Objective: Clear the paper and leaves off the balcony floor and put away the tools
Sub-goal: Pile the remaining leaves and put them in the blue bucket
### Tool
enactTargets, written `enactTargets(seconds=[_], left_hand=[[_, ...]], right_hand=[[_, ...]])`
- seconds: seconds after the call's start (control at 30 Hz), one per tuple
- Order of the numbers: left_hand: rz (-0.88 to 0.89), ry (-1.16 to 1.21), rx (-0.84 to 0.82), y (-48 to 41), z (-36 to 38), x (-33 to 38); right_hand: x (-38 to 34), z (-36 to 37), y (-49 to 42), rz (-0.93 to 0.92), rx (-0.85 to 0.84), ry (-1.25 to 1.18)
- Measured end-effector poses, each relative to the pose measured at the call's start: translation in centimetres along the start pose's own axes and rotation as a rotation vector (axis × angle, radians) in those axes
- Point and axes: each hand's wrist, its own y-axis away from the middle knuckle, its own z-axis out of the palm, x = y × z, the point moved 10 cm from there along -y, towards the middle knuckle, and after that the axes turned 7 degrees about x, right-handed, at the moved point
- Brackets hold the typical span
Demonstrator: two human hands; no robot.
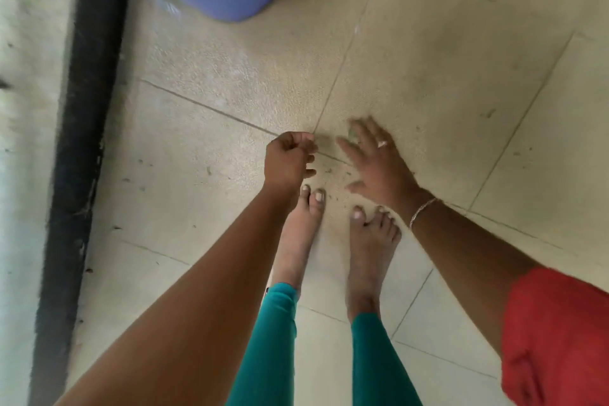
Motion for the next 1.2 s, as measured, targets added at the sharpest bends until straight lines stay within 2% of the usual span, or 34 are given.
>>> enactTargets(seconds=[0.13,0.2,0.33,0.4,0.53,0.63,0.7,0.8,0.83,0.93,1.0,1.13,1.2], left_hand=[[-0.107,0.030,-0.055,-1.0,1.6,-2.3],[-0.138,0.038,-0.067,-1.6,2.4,-3.3],[-0.197,0.082,-0.087,-2.6,4.1,-4.3],[-0.221,0.137,-0.110,-2.5,5.2,-4.3],[-0.268,0.152,-0.144,-2.1,7.2,-4.5],[-0.334,0.159,-0.232,-1.5,8.9,-4.4],[-0.376,0.210,-0.289,-1.0,9.7,-4.1],[-0.356,0.208,-0.273,-1.4,9.1,-3.8],[-0.337,0.187,-0.256,-1.6,8.5,-3.9],[-0.325,0.121,-0.216,-2.2,6.8,-4.8],[-0.345,0.116,-0.193,-2.2,6.1,-5.6],[-0.389,0.157,-0.151,-2.1,5.5,-6.9],[-0.388,0.168,-0.135,-2.1,5.3,-7.2]], right_hand=[[-1.3,0.1,3.0,-0.112,0.286,0.075],[-0.8,-1.0,3.0,-0.136,0.373,0.069],[-0.1,-2.2,1.7,-0.191,0.388,-0.009],[0.9,-2.2,1.0,-0.140,0.349,-0.144],[5.2,-2.7,0.7,0.239,0.319,-0.654],[4.8,-4.0,0.7,0.299,0.342,-0.923],[4.5,-4.8,0.8,0.280,0.345,-0.969],[7.5,-6.7,2.3,0.310,0.595,-0.692],[7.9,-6.4,2.4,0.300,0.595,-0.573],[5.1,-2.4,1.4,0.041,0.306,-0.260],[2.3,-0.2,1.6,-0.183,0.195,-0.046],[0.4,1.7,4.5,-0.495,0.208,0.150],[0.4,1.7,5.2,-0.553,0.226,0.164]])
